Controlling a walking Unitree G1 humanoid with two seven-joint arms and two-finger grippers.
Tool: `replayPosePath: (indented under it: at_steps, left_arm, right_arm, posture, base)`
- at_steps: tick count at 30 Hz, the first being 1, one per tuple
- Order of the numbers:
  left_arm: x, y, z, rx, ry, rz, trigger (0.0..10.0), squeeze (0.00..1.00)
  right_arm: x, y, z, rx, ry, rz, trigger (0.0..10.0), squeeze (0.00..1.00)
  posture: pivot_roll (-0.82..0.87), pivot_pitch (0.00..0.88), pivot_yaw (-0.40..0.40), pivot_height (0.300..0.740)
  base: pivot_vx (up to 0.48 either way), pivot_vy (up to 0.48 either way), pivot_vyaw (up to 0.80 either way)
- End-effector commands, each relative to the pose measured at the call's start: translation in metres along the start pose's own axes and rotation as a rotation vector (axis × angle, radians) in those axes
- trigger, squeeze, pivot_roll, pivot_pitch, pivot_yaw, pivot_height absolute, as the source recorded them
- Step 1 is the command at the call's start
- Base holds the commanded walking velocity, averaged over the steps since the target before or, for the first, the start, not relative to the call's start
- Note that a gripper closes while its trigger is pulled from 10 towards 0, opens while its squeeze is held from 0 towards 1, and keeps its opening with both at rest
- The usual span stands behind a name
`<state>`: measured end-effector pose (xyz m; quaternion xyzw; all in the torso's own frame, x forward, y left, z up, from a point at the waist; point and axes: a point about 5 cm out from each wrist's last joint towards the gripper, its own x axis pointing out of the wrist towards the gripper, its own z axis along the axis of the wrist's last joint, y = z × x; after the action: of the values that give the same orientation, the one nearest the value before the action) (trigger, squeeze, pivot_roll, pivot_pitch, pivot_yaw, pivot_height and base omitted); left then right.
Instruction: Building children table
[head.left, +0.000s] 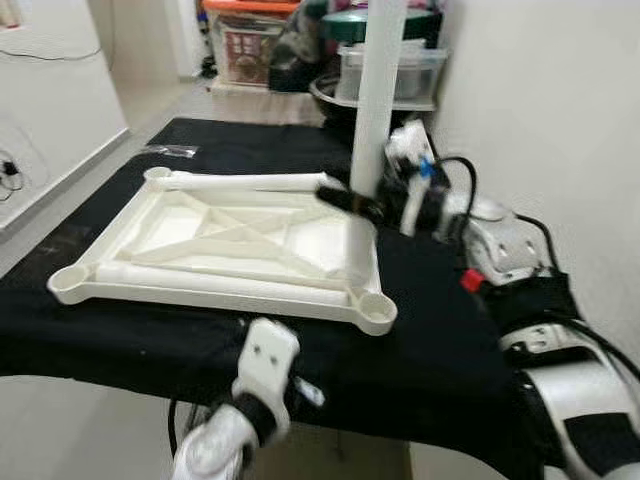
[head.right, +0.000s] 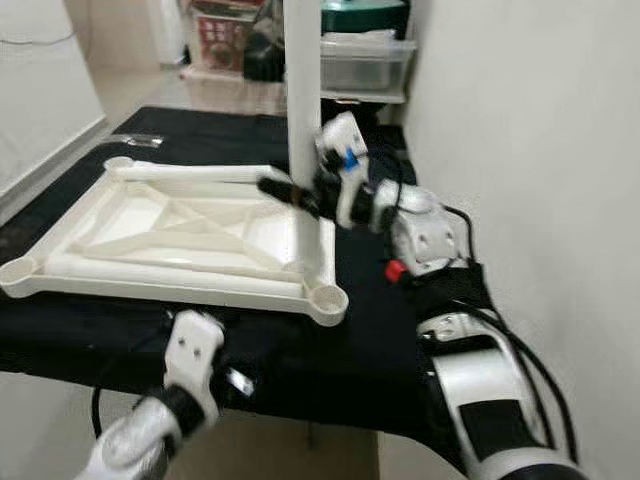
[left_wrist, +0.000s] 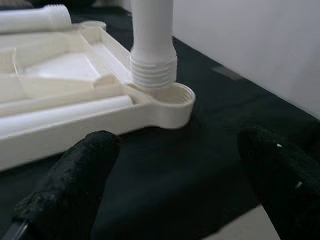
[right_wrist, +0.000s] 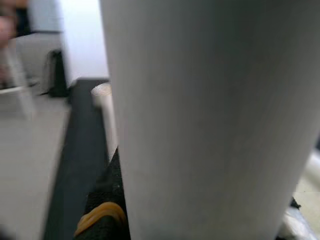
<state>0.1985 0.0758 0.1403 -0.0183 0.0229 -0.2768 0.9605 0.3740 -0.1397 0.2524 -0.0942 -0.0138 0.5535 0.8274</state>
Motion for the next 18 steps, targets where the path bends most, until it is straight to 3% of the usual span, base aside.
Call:
replayPosePath:
  at_steps: [1, 4, 9, 18]
  left_arm:
    - [-0.004, -0.004, 0.003, -0.008, 0.007, -0.027, 10.0, 0.00]
    - [-0.007, -0.006, 0.004, -0.014, 0.013, -0.032, 10.0, 0.00]
    - [-0.024, -0.014, 0.006, -0.037, 0.045, -0.059, 10.0, 0.00]
    - [-0.036, -0.015, 0.008, -0.028, 0.077, -0.049, 10.0, 0.00]
  right_arm:
    - [-0.004, 0.001, 0.009, -0.018, -0.023, 0.083, 10.0, 0.00]
    - [-0.008, -0.002, 0.008, -0.007, -0.022, 0.093, 10.0, 0.00]
    - [-0.022, -0.012, 0.011, 0.017, -0.046, 0.103, 10.0, 0.00]
    - [-0.022, -0.014, 0.006, -0.016, -0.036, 0.102, 10.0, 0.00]
  posture:
    - [0.12, 0.069, -0.087, 0.740]
    - [0.13, 0.086, -0.084, 0.740]
    - [0.13, 0.125, -0.069, 0.740]
    - [0.16, 0.144, -0.056, 0.740]
  base:
    - [0.000, 0.000, 0.00]
    - [0.000, 0.000, 0.00]
    - [0.000, 0.000, 0.00]
    - [0.000, 0.000, 0.00]
